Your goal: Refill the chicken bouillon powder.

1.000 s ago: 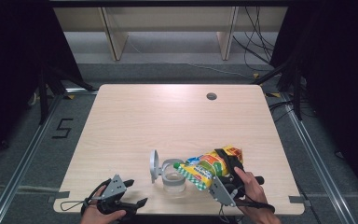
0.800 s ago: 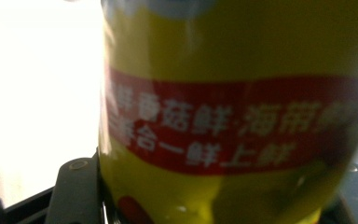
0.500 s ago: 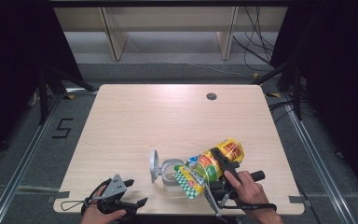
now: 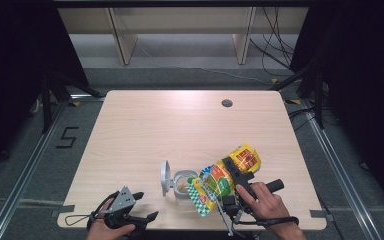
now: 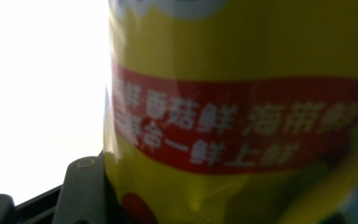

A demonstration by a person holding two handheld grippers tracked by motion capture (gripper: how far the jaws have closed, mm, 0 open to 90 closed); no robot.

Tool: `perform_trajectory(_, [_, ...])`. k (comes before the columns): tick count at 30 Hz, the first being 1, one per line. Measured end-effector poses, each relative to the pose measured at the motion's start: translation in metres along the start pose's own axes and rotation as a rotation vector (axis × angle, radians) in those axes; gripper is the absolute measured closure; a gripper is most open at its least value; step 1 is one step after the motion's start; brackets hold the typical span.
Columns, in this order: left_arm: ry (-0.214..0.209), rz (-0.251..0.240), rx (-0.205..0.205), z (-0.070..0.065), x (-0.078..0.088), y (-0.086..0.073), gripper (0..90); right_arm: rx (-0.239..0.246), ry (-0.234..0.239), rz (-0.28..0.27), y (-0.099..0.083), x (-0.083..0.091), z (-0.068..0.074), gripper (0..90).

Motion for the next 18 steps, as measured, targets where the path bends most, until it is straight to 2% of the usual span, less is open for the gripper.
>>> perform_trajectory(1, [-0.007, -0.001, 0.013, -0.0018, 0.0002, -0.0001, 18.1, -0.004, -0.001, 0.010, -0.0006, 0.0006, 0.0000, 39.9])
perform_trajectory(2, [-0.028, 0.008, 0.036, -0.0053, 0.0013, -0.0012, 18.1, -0.034, 0.009, 0.025, -0.0020, 0.0010, 0.0041, 40.0])
perform_trajectory(6, [-0.027, 0.005, 0.037, -0.0053, 0.0010, -0.0009, 18.1, -0.035, 0.009, 0.032, -0.0027, 0.0010, 0.0043, 40.2])
perform_trajectory(7, [-0.025, 0.005, 0.034, -0.0052, 0.0011, -0.0010, 18.1, -0.046, 0.016, 0.047, -0.0037, 0.0023, 0.0054, 40.2])
perform_trajectory(8, [-0.023, 0.000, 0.010, -0.0038, 0.0010, -0.0001, 18.1, -0.038, 0.013, 0.048, -0.0035, 0.0024, 0.0045, 40.2])
perform_trajectory(11, [-0.017, 0.006, 0.001, -0.0027, 0.0020, -0.0003, 18.1, 0.026, -0.012, 0.013, 0.0011, 0.0003, -0.0022, 40.3])
perform_trajectory(12, [-0.017, 0.006, 0.001, -0.0027, 0.0020, -0.0003, 18.1, 0.026, -0.012, 0.013, 0.0011, 0.0003, -0.0022, 40.3])
perform_trajectory(13, [-0.021, 0.001, 0.011, -0.0039, 0.0019, -0.0001, 18.1, 0.003, -0.008, 0.020, 0.0006, 0.0003, -0.0003, 40.3])
perform_trajectory(14, [-0.020, 0.001, 0.032, -0.0046, 0.0016, -0.0007, 18.1, -0.010, -0.010, 0.038, -0.0008, 0.0025, 0.0007, 40.4])
perform_trajectory(18, [-0.022, 0.007, 0.033, -0.0047, 0.0014, -0.0011, 18.1, 0.002, -0.001, 0.045, -0.0011, 0.0033, 0.0004, 40.4])
Point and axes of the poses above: each handheld gripper's, and its own axes: x roughly backward along the jaws, y roughly out of its top, z roughly to its left, the point moved 10 cm from there along -x, roughly forward along the jaws, and after that the axes turned 1 degree about x, right-handed, at the moved point
